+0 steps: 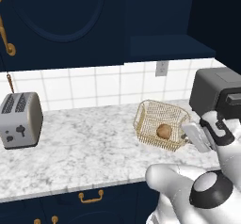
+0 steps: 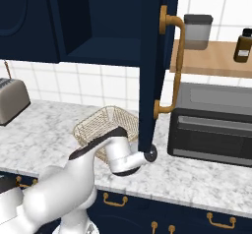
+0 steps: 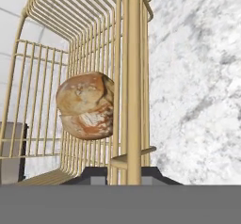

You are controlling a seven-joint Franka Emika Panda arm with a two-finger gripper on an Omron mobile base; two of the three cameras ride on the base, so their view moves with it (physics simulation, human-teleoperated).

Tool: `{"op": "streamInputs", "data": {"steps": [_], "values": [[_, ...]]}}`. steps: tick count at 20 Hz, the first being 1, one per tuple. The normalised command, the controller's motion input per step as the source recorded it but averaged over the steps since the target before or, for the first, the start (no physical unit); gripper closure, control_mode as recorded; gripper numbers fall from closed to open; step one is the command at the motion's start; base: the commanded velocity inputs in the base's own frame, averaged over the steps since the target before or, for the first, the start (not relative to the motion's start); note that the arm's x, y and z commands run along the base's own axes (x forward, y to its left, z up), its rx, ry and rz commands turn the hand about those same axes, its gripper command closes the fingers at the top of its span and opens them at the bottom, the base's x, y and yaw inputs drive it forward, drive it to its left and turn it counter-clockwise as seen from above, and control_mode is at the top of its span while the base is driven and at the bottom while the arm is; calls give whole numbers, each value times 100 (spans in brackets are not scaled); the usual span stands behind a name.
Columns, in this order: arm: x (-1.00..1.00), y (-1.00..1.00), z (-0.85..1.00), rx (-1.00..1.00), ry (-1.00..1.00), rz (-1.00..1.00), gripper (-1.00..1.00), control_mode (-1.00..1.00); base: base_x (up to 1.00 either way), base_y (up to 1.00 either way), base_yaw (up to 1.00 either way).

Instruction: Open the cabinet, pick up the bread from the cabinet and place it in the basket. Then move the basket to the dining counter.

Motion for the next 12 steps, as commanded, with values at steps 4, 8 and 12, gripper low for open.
{"op": "streamInputs", "data": {"steps": [4, 8, 12], "values": [[-2, 55, 41, 0, -5, -16, 100, -100, 0, 0, 0], [-12, 54, 57, 0, 0, -18, 100, -100, 0, 0, 0], [-4, 29, 80, -5, 1, -18, 100, -100, 0, 0, 0]]}}
